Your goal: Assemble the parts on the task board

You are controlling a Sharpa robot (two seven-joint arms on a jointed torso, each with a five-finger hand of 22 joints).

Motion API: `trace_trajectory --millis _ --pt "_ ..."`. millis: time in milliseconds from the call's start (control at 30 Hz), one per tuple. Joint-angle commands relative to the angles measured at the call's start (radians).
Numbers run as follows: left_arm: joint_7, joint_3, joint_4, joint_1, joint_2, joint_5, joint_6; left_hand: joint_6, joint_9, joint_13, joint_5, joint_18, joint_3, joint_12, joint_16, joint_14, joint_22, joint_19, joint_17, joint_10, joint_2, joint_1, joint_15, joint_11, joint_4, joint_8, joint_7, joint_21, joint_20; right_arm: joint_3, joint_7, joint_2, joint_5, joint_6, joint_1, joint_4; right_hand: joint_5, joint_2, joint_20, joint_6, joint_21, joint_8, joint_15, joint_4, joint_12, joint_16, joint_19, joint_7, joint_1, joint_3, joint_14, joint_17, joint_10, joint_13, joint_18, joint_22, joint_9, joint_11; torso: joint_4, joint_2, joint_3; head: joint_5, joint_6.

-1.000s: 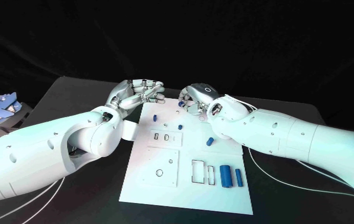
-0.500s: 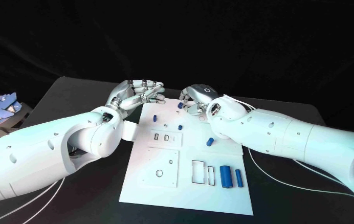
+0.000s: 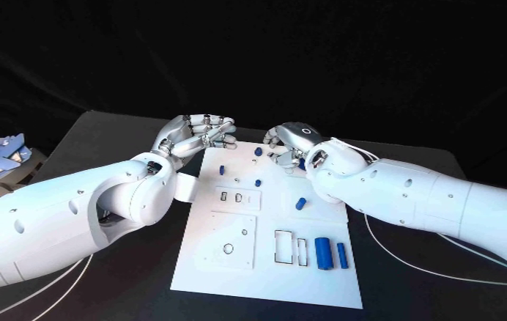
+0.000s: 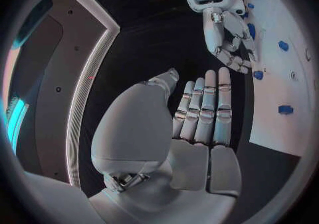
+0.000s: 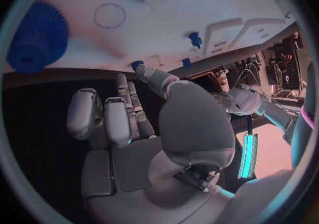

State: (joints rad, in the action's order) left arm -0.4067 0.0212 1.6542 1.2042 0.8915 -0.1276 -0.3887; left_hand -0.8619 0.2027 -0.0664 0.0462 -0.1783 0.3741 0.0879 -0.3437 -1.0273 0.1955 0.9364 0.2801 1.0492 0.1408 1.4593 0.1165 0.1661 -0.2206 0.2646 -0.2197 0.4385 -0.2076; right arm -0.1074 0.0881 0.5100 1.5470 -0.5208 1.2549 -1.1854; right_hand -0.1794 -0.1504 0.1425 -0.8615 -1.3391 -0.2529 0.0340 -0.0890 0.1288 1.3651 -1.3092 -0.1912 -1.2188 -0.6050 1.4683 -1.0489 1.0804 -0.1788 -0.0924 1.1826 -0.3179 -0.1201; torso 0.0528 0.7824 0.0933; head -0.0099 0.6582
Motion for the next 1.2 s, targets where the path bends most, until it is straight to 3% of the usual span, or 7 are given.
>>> trace_trajectory --millis 33,167,333,500,700,867,1200 --pt "-0.006 0.001 0.002 0.002 0.005 -0.004 0.018 -0.006 -0.001 0.0 0.004 -0.002 0.004 -0.004 0.007 0.007 0.001 -0.005 0.001 0.006 0.008 0.0 -0.002 0.001 0.0 -0.006 -0.003 0.007 -0.003 0.008 -0.002 0.069 -0.038 -0.022 0.006 -0.067 0.002 -0.012 -0.004 -0.013 -0.018 -0.002 -0.003 0.009 0.028 0.01 -0.023 0.0 -0.001 0.004 0.007 -0.022 0.048 -0.011 0.01 0.023 -0.004 0.007 -0.0062 -0.002 -0.0022 0.002 -0.004" --pt "-0.007 0.001 -0.001 0.002 0.011 -0.006 0.02 -0.007 -0.001 0.0 0.004 -0.002 0.005 -0.005 0.008 0.007 0.001 -0.005 0.002 0.007 0.008 0.0 -0.002 0.001 0.001 -0.006 -0.003 0.007 -0.003 0.015 -0.033 0.161 -0.125 -0.011 0.019 -0.14 -0.033 -0.046 -0.02 -0.003 -0.03 0.008 -0.023 0.02 0.092 0.031 -0.037 0.016 0.01 0.044 0.017 -0.055 0.147 -0.052 0.015 0.045 -0.007 0.032 -0.0134 -0.004 -0.0047 0.002 -0.007" --pt "-0.009 0.0 -0.008 0.002 0.013 -0.012 0.022 -0.007 -0.001 0.0 0.004 -0.002 0.005 -0.005 0.008 0.007 0.001 -0.006 0.002 0.007 0.008 0.0 -0.002 0.001 0.001 -0.006 -0.003 0.007 -0.003 0.018 -0.048 0.244 -0.253 0.052 0.031 -0.189 -0.042 -0.063 -0.037 0.015 -0.032 0.007 -0.038 0.042 0.179 0.04 -0.044 0.031 0.017 0.103 0.02 -0.065 0.184 -0.144 0.017 0.056 -0.019 0.05 -0.0218 -0.01 -0.0071 0.003 -0.01" --pt "-0.009 0.0 -0.014 0.001 0.013 -0.014 0.024 -0.007 -0.001 0.0 0.004 -0.002 0.005 -0.005 0.008 0.007 0.001 -0.006 0.002 0.007 0.008 0.0 -0.002 0.001 0.001 -0.006 -0.003 0.007 -0.003 0.019 -0.043 0.296 -0.353 0.118 0.036 -0.196 -0.056 -0.06 -0.042 0.069 -0.036 -0.025 -0.041 0.079 0.464 0.066 -0.058 0.035 0.002 0.177 0.029 -0.106 0.09 -0.436 0.02 0.078 -0.056 0.054 -0.0258 -0.012 -0.009 0.002 -0.01" --pt "-0.01 -0.001 -0.019 0.001 0.013 -0.015 0.026 -0.007 -0.001 0.0 0.004 -0.002 0.005 -0.005 0.008 0.007 0.001 -0.006 0.002 0.007 0.008 0.0 -0.002 0.001 0.001 -0.006 -0.003 0.007 -0.003 0.019 -0.03 0.309 -0.387 0.165 0.034 -0.172 -0.062 -0.056 -0.034 0.106 -0.046 -0.061 -0.032 0.108 0.884 0.128 -0.075 0.027 -0.007 0.208 0.053 -0.252 0.148 -0.83 0.025 0.106 -0.083 0.044 -0.0271 -0.012 -0.0082 -0.005 -0.013" --pt "-0.01 -0.001 -0.023 0.001 0.011 -0.015 0.027 -0.007 -0.001 0.0 0.004 -0.002 0.005 -0.005 0.008 0.007 0.001 -0.006 0.002 0.007 0.008 0.0 -0.002 0.001 0.001 -0.006 -0.003 0.007 -0.003 0.019 -0.026 0.297 -0.395 0.181 0.022 -0.149 -0.063 -0.055 -0.031 0.119 -0.044 -0.068 -0.029 0.116 0.938 0.136 -0.074 0.023 -0.009 0.215 0.055 -0.268 0.152 -0.88 0.025 0.107 -0.088 0.04 -0.0238 -0.01 -0.0083 -0.009 -0.012" --pt "-0.009 -0.001 -0.028 0.001 0.011 -0.015 0.03 -0.007 -0.001 0.0 0.004 -0.002 0.005 -0.005 0.008 0.007 0.001 -0.006 0.002 0.007 0.008 0.0 -0.002 0.001 0.001 -0.006 -0.003 0.007 -0.003 0.017 -0.024 0.25 -0.396 0.181 -0.001 -0.101 -0.066 -0.05 -0.026 0.136 -0.046 -0.078 -0.024 0.124 1.028 0.144 -0.078 0.018 -0.015 0.22 0.058 -0.29 0.183 -0.961 0.026 0.114 -0.094 0.035 -0.0259 -0.011 -0.0085 -0.01 -0.011"
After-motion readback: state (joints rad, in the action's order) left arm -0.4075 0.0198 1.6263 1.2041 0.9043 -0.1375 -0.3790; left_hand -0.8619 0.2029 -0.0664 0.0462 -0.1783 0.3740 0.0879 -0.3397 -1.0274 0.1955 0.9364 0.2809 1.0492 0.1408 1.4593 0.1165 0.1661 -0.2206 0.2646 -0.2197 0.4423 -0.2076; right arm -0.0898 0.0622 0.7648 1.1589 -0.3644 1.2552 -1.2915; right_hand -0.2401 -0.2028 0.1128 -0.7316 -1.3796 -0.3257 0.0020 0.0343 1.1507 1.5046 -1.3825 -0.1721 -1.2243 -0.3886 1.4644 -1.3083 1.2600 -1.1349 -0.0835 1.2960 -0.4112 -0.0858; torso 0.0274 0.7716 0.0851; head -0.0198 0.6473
